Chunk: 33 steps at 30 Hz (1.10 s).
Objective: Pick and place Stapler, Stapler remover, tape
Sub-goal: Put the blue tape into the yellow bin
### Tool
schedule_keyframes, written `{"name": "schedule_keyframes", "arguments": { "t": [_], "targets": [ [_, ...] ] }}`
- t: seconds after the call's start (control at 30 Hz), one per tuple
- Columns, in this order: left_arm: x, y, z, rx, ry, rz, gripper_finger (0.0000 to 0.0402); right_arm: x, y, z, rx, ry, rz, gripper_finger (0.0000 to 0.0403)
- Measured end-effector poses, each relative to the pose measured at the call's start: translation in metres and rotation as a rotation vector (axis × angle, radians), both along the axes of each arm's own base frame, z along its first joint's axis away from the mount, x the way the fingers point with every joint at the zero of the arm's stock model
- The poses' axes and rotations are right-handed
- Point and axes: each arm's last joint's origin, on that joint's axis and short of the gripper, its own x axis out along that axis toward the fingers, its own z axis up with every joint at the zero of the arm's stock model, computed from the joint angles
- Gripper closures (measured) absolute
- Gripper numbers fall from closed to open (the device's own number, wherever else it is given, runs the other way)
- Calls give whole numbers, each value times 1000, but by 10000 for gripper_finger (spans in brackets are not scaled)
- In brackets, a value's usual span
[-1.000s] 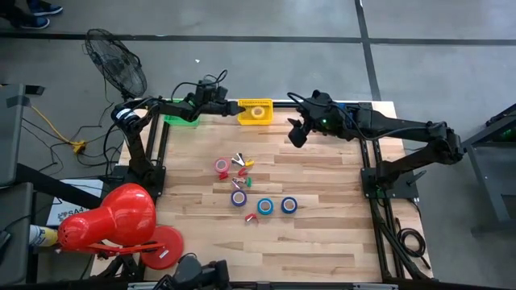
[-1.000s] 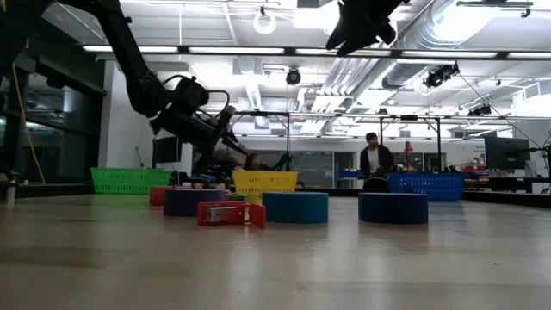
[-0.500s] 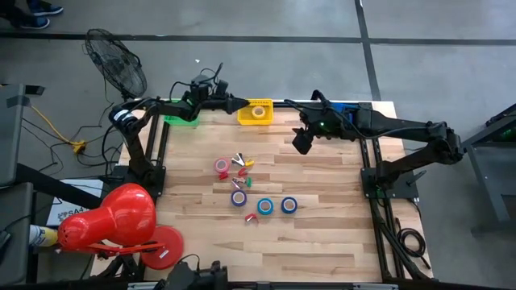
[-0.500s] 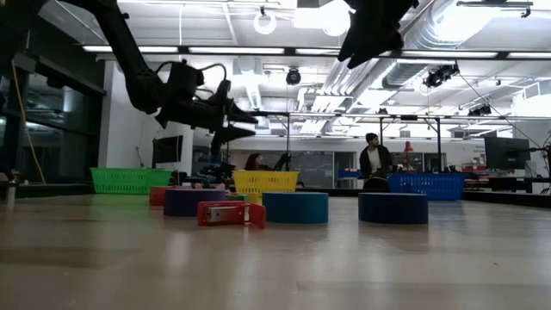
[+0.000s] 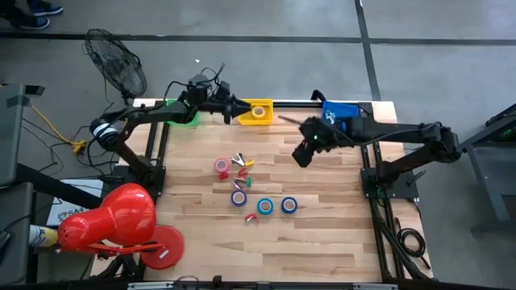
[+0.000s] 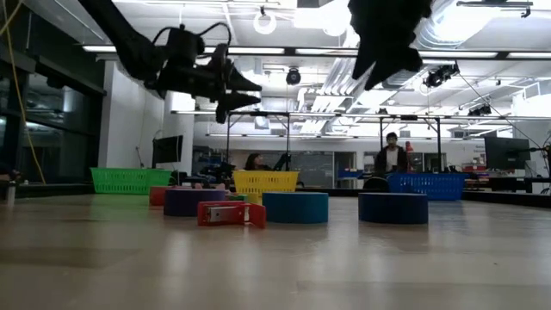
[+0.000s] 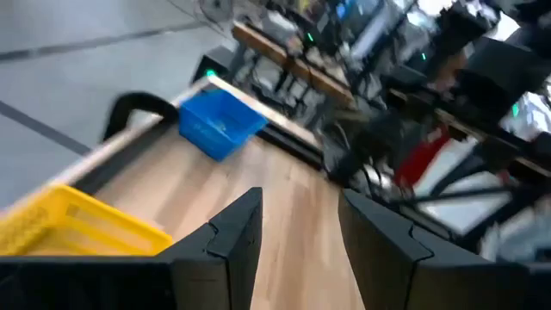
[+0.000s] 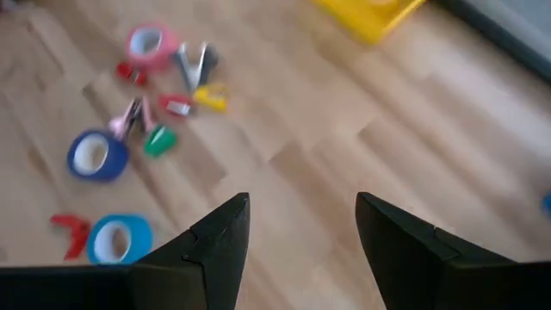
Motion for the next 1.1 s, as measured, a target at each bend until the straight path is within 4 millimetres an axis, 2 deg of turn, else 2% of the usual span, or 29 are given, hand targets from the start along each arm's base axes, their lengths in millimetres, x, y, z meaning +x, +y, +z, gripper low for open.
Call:
{"name": "schedule_keyframes", "arguments": {
  "t": [0.3,0.5,0.63,0.87,1.1],
  "targets": [
    [7,-46,12,101,122,-89,250,1,41,-58,182,-1,128,198],
    [10,-70,7,137,238,-113,250,-3,69,-99,206,-110,216,198],
    [13,-84,4,157,291,-145,250,-10,84,-118,242,-177,239,198],
    [21,-105,0,189,338,-190,250,-19,106,-127,128,-192,323,198],
    [24,-113,-1,202,341,-200,250,-19,113,-130,17,-187,309,198]
  ]
}}
